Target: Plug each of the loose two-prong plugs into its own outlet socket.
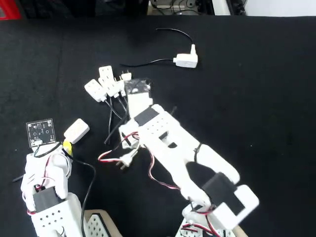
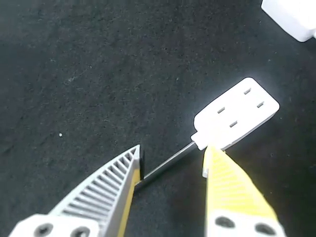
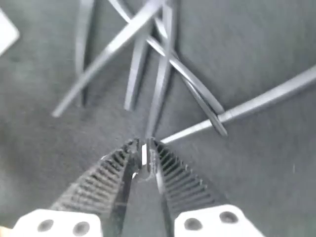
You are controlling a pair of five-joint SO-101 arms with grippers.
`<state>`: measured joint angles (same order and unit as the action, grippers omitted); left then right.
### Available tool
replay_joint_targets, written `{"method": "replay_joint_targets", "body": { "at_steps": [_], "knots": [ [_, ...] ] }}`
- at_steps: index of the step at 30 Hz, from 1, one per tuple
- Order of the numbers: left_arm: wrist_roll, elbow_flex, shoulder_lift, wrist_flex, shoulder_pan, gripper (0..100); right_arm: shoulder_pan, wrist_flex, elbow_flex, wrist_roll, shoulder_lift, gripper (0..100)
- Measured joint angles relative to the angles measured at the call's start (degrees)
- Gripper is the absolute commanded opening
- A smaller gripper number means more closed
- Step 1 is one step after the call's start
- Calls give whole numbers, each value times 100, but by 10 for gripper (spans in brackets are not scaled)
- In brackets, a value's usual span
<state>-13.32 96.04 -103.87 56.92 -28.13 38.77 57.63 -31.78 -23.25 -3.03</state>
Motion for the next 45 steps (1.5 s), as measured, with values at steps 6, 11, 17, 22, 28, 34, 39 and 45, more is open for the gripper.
{"method": "replay_joint_targets", "body": {
  "at_steps": [6, 11, 17, 22, 28, 34, 39, 45],
  "knots": [
    [-290, 26, 0, -9, 0, 213, 9, -202, -264, -422, -79, 38],
    [-299, 26, 0, -9, 0, 213, 255, -132, -264, -1635, -79, 171],
    [-308, 26, 0, -9, 0, 213, 695, -202, -325, -3174, -79, 109],
    [-308, 26, 0, -9, 0, 213, 782, -747, -756, -3930, -79, 106],
    [-308, 26, 0, -9, 0, 213, 782, -1011, -862, -4237, -79, 106],
    [-308, 26, 0, -9, 0, 213, 782, -1011, -870, -4273, -79, 106],
    [-308, 26, 0, -9, 18, 213, 800, -1319, -1160, -4273, -123, 106],
    [-308, 26, 0, -9, 18, 213, 800, -1530, -1099, -4273, 246, 106]
  ]
}}
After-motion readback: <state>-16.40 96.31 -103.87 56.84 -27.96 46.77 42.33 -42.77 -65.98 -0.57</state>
